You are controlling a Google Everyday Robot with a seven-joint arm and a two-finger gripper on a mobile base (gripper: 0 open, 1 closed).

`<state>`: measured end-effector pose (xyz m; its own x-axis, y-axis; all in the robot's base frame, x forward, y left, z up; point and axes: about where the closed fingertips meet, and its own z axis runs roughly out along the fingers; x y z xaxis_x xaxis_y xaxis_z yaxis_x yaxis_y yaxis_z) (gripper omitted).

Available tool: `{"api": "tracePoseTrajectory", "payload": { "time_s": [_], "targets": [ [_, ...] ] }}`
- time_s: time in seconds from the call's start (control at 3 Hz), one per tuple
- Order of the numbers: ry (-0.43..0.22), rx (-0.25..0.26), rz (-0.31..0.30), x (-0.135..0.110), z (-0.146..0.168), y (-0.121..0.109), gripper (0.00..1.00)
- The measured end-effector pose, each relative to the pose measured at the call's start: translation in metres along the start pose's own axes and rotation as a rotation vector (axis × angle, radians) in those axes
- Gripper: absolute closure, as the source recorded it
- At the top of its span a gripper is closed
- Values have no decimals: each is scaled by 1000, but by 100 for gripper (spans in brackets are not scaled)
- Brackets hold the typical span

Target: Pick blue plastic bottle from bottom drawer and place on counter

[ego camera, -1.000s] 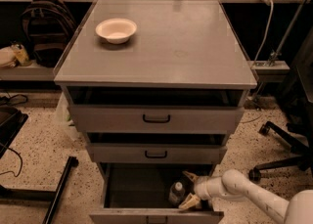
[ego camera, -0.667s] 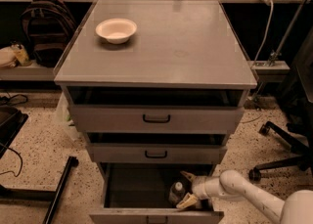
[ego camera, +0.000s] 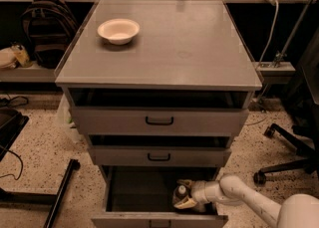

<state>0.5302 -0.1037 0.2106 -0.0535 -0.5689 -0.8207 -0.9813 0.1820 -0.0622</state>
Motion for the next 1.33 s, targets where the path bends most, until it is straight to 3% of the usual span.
{"api": "tracePoseTrajectory", "payload": {
  "time_s": [0.67,1.0,1.33],
  "targets": [
    [0,0,0,0,0,0,84],
    [-8,0,7,-8,-8,15,100],
    [-35,52,8,-54,-51,22,100]
  ]
}}
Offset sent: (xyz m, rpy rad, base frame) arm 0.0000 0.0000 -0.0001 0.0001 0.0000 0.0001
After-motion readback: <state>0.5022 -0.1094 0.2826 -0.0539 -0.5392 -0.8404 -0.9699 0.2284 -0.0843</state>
